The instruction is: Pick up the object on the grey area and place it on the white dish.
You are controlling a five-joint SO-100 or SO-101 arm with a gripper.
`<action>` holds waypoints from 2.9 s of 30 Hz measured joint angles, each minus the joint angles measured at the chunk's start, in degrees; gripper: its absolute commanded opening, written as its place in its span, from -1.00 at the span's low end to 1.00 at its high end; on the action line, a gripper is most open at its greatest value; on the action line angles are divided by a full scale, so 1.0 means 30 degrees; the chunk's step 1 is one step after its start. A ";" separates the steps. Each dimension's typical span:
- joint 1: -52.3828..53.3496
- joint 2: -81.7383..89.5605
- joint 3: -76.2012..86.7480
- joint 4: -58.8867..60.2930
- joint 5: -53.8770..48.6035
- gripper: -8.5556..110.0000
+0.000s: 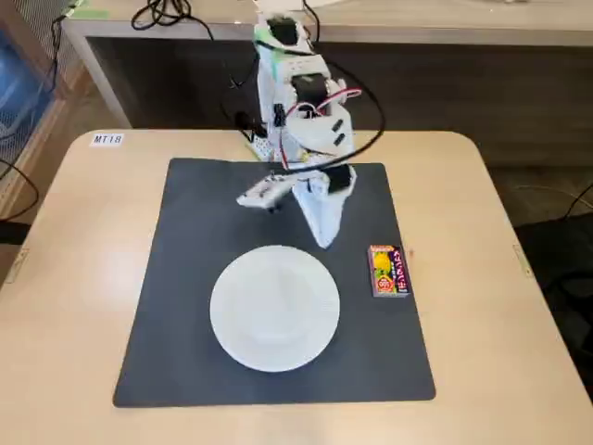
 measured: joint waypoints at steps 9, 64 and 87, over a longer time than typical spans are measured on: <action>-0.3223 -0.4014 -0.2900 0.1494 -0.3896 -0.86; -0.3633 -1.3945 -1.2451 0.8291 -0.8818 -0.25; -0.3486 -1.8164 -1.7314 1.0078 -0.9141 -0.34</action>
